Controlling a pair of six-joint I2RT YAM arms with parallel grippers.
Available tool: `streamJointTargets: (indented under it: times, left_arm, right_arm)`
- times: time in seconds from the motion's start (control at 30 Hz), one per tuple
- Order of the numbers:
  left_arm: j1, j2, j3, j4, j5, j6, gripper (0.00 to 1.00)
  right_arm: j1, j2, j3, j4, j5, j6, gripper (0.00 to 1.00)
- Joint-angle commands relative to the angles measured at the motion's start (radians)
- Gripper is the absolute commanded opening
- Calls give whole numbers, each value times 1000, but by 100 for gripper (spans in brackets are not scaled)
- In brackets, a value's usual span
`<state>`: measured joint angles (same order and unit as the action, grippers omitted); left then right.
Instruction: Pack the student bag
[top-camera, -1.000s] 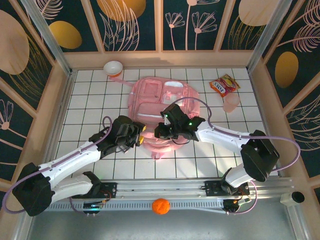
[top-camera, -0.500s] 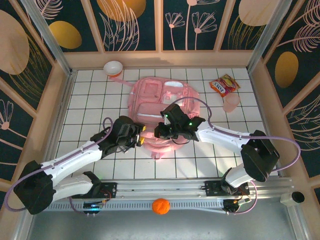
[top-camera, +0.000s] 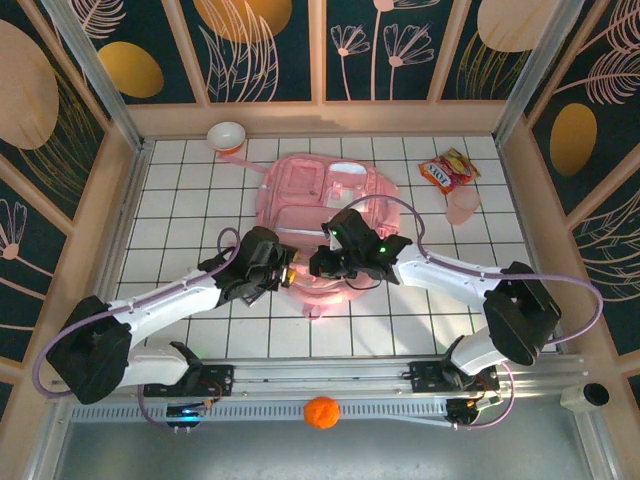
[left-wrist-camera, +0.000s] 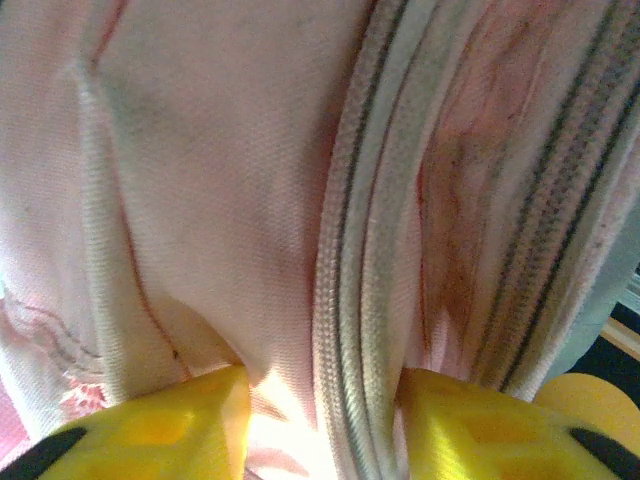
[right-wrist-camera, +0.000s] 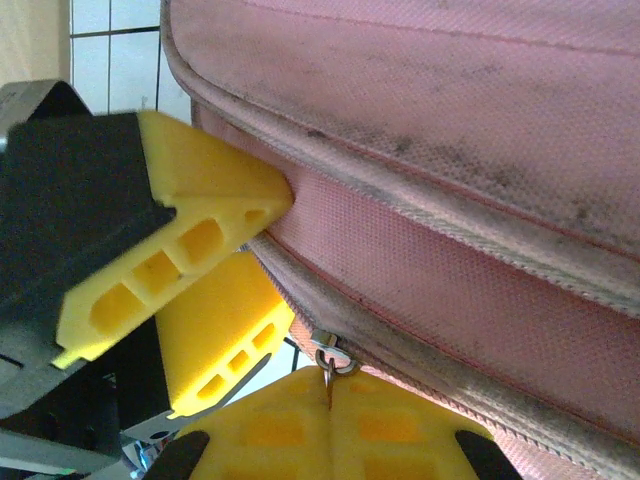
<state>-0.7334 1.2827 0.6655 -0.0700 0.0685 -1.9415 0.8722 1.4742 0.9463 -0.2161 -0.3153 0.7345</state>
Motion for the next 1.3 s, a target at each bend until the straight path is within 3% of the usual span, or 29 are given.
streamJointTargets:
  times: [0.0, 0.13, 0.27, 0.4, 0.47, 0.77, 0.9, 0.93, 1.03, 1.17, 1.27]
  left_arm:
    - [-7, 14, 29, 66, -18, 15, 48]
    - [-7, 36, 45, 70, -3, 31, 47]
    - [-8, 57, 44, 69, 2, 36, 38]
    - [-3, 48, 19, 46, -23, 29, 9]
    - [5, 27, -2, 29, -38, 32, 1]
    - [141, -105, -18, -149, -87, 202, 0]
    - [156, -119, 3, -187, -82, 259, 0]
    - [156, -116, 10, -188, -74, 273, 2]
    - [154, -100, 53, -191, -36, 319, 25]
    - [150, -94, 127, -223, -29, 420, 45]
    - [150, -98, 181, -246, -46, 546, 54]
  right_arm:
    - [17, -38, 3, 32, -45, -34, 0]
    - [16, -33, 5, 37, -62, -41, 0]
    - [16, -30, 14, 26, -65, -55, 0]
    - [-1, -39, 17, -30, -57, -75, 0]
    - [-31, -50, 14, -88, -48, -94, 0]
    - [-277, -148, -25, -328, -33, -233, 0]
    - [-304, -147, -30, -310, -63, -264, 0]
    - [-300, -146, -32, -294, -77, -261, 0]
    - [-270, -143, -30, -249, -108, -252, 0]
    - [-215, -141, -6, -247, -112, -263, 0]
    - [-156, -135, 9, -251, -89, -273, 15]
